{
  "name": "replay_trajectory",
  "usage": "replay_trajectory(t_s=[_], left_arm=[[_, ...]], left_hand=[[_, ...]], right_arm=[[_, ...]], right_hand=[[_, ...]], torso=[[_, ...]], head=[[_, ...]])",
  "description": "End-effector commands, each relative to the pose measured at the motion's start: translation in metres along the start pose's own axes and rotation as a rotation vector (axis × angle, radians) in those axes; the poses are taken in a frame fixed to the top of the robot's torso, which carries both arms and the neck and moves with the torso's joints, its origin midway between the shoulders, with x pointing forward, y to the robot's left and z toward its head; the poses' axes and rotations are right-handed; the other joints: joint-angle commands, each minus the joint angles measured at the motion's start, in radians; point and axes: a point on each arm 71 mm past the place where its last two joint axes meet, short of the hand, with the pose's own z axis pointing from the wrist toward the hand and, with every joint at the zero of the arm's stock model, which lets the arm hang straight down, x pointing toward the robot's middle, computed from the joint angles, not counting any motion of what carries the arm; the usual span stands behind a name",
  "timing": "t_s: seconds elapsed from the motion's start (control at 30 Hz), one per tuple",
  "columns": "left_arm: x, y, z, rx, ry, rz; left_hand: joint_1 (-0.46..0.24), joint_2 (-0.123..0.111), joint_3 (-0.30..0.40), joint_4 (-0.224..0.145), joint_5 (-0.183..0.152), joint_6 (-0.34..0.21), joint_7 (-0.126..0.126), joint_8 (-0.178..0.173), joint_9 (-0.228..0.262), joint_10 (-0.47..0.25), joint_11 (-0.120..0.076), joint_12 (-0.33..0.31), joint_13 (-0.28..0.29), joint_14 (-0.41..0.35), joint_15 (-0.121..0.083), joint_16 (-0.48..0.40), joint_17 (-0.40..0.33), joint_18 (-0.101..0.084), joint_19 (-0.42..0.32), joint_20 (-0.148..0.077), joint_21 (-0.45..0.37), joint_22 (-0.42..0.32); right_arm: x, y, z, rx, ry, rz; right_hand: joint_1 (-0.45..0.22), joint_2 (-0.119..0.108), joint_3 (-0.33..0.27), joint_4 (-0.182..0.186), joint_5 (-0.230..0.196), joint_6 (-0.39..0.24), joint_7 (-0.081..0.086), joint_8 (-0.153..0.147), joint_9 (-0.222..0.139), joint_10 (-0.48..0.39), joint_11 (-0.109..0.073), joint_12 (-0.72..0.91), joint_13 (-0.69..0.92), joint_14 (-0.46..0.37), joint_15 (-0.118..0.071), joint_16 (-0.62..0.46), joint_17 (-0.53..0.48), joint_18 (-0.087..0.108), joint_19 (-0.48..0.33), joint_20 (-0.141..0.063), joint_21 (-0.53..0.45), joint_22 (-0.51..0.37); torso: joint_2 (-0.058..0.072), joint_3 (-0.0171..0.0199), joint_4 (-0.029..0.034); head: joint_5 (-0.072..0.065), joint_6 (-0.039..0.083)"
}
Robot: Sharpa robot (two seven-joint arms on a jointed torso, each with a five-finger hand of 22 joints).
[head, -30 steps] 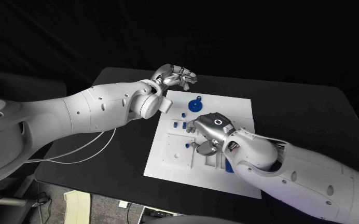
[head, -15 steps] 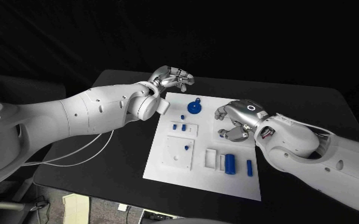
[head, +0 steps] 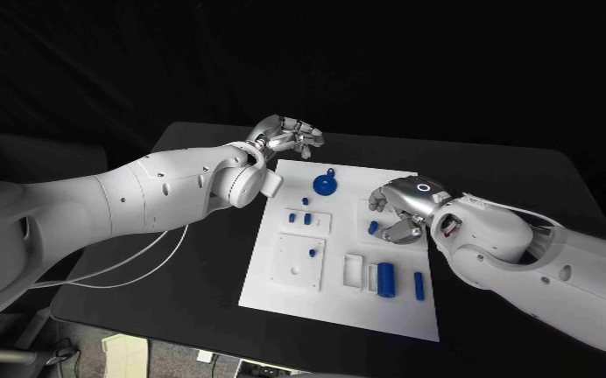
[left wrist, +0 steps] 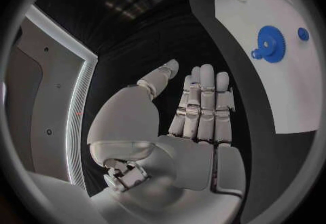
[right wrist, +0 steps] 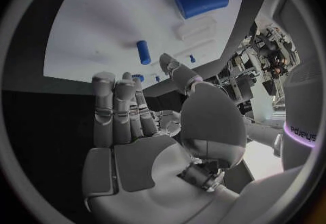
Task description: Assemble the parts on the task board
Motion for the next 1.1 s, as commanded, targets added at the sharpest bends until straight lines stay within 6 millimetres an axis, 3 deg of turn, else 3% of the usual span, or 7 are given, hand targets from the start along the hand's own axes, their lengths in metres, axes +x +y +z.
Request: replay_trajectory(t_s=[0.03, 0.33, 0.57, 0.73, 1.1], left_arm=[[0.001, -0.002, 0.001, 0.012, 0.008, -0.008], [0.001, -0.002, 0.001, 0.012, 0.008, -0.008], [0.002, -0.002, 0.001, 0.012, 0.009, -0.009], [0.002, -0.002, 0.001, 0.012, 0.01, -0.009], [0.002, -0.002, 0.001, 0.011, 0.01, -0.009]], left_hand=[[0.001, 0.004, -0.004, -0.003, 0.002, -0.006, 0.001, 0.002, -0.002, -0.008, -0.001, 0.002, -0.001, 0.001, 0.006, -0.006, 0.001, 0.013, 0.002, 0.0, -0.005, 0.002], [0.001, 0.005, -0.004, -0.002, 0.002, -0.006, 0.001, 0.002, -0.002, -0.008, -0.001, 0.002, -0.001, 0.001, 0.006, -0.006, 0.002, 0.013, 0.002, 0.0, -0.005, 0.002], [0.001, 0.005, -0.004, -0.002, 0.002, -0.006, 0.0, 0.003, -0.002, -0.008, -0.001, 0.002, -0.001, 0.001, 0.006, -0.006, 0.002, 0.013, 0.002, 0.0, -0.006, 0.002], [0.001, 0.005, -0.004, -0.002, 0.002, -0.006, 0.0, 0.003, -0.002, -0.008, -0.001, 0.002, -0.001, 0.001, 0.006, -0.006, 0.002, 0.013, 0.002, 0.0, -0.006, 0.002], [0.001, 0.005, -0.004, -0.002, 0.002, -0.006, 0.0, 0.003, -0.002, -0.008, -0.001, 0.002, -0.002, 0.001, 0.006, -0.006, 0.003, 0.013, 0.002, 0.0, -0.006, 0.003]], right_arm=[[0.005, 0.001, 0.002, -0.011, 0.039, -0.016], [0.01, 0.003, 0.005, -0.017, 0.056, -0.022], [0.013, 0.006, 0.005, -0.028, 0.071, -0.027], [0.014, 0.009, 0.006, -0.035, 0.072, -0.027], [0.017, 0.011, 0.009, -0.033, 0.081, -0.03]], right_hand=[[0.021, 0.001, 0.011, 0.009, -0.014, 0.0, -0.003, 0.002, -0.002, 0.008, -0.005, 0.004, -0.002, -0.001, -0.001, 0.005, -0.001, 0.118, -0.003, 0.001, -0.004, 0.002], [0.083, 0.007, 0.105, 0.05, -0.044, 0.031, 0.007, 0.025, 0.004, 0.06, -0.023, 0.032, -0.002, 0.01, -0.018, 0.009, -0.005, 0.118, 0.011, 0.003, -0.002, 0.005], [0.111, 0.043, 0.17, 0.078, -0.044, 0.088, -0.001, 0.06, 0.018, 0.128, -0.045, 0.068, 0.012, 0.017, -0.039, 0.014, -0.005, 0.118, 0.02, 0.001, 0.008, 0.015], [0.112, 0.062, 0.189, 0.078, -0.044, 0.117, -0.013, 0.077, 0.027, 0.16, -0.058, 0.086, 0.025, 0.019, -0.052, 0.015, -0.004, 0.118, 0.021, -0.001, 0.013, 0.022], [0.106, 0.065, 0.193, 0.076, -0.044, 0.125, -0.017, 0.081, 0.031, 0.167, -0.062, 0.091, 0.031, 0.02, -0.056, 0.015, -0.004, 0.118, 0.022, -0.001, 0.015, 0.025]], torso=[[0.001, -0.0011, 0.0015], [0.001, -0.0021, 0.0019], [0.001, -0.0021, 0.0011], [0.001, -0.0022, 0.001], [0.002, -0.0024, 0.0019]], head=[[0.0, -0.001], [0.0, -0.004], [0.001, -0.007], [0.0, -0.008], [-0.001, -0.012]])
